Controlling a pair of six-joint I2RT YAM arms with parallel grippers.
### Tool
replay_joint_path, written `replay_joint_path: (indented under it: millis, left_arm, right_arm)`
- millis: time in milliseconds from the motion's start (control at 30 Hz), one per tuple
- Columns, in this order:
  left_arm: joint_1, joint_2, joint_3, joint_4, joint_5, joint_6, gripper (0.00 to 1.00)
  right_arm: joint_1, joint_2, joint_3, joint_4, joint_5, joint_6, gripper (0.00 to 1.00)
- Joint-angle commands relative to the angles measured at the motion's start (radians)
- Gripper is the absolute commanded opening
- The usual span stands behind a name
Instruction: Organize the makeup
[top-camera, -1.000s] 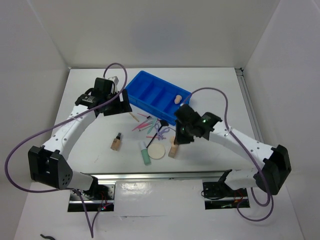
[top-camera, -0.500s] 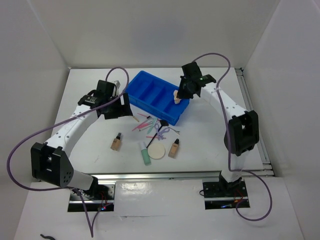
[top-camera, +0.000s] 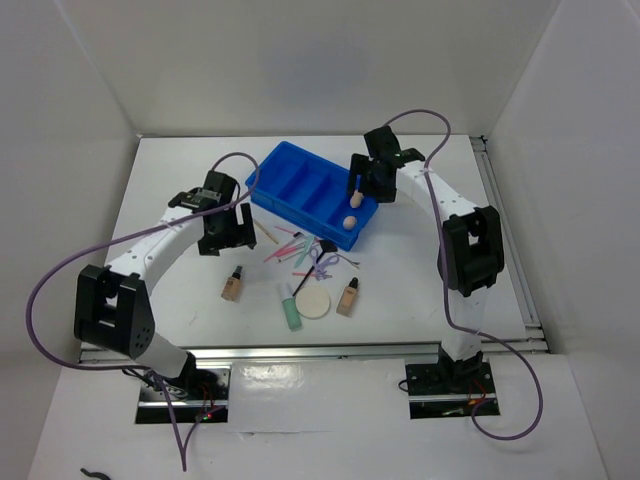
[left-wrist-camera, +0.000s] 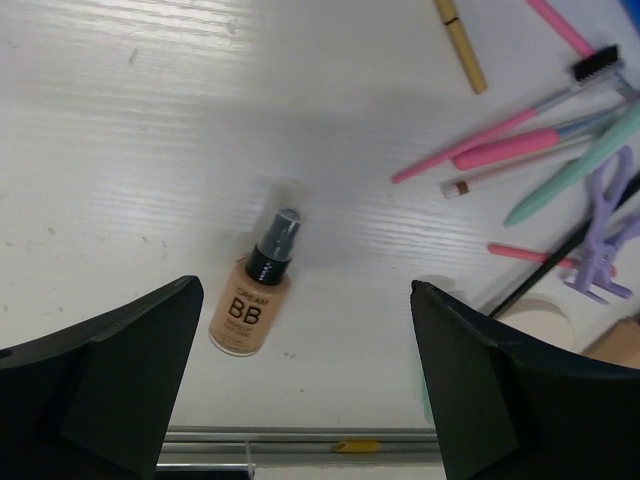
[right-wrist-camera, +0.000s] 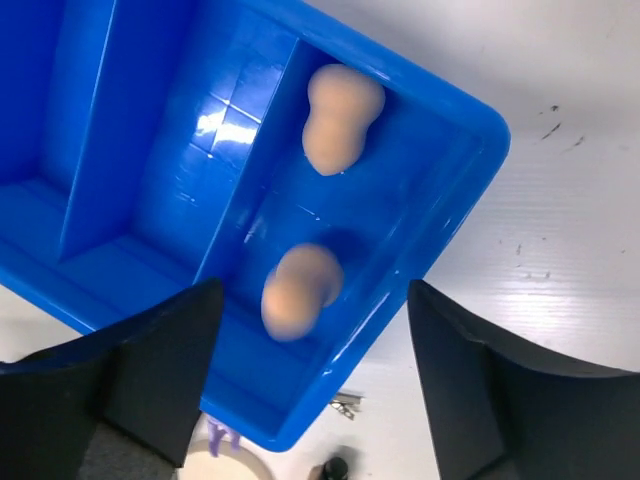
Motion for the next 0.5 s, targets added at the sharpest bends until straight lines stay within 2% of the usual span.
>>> replay_joint_path:
  millis: [0,67,167,300,400,467]
  left_arm:
    - [0.008,0.019,-0.013,-0.055,-0.101,-0.031,1.00]
    - [0.008,0.030,-0.026,-0.056,-0.115,-0.041,1.00]
    - [0.008,0.039,-0.059,-0.056,-0.115,-0.041,0.95]
    - [0.008,0.050,-0.139,-0.037,-0.115,-0.071,0.94]
    - [0.008,0.039,-0.190,-0.014,-0.065,-0.080,0.96]
    - [0.008,0.026,-0.220,0.000,-0.025,-0.090,0.98]
  right_arm:
    - [-0.006,-0.025,0.045,0.037,-0.002,-0.020,0.85]
    - [-0.006,-0.034,0.045,0.037,-0.012,-0.020,0.86]
    - [-0.006,-0.081,0.045,0.037,-0.012,-0.020,0.86]
    - [-0.006,-0.146,0.036,0.028,-0.002,-0.029,0.88]
    - [-0.006,-0.176,0.027,0.017,-0.002,-0.029,0.88]
    - [-0.006,-0.201,0.015,0.006,-0.002,-0.029,0.91]
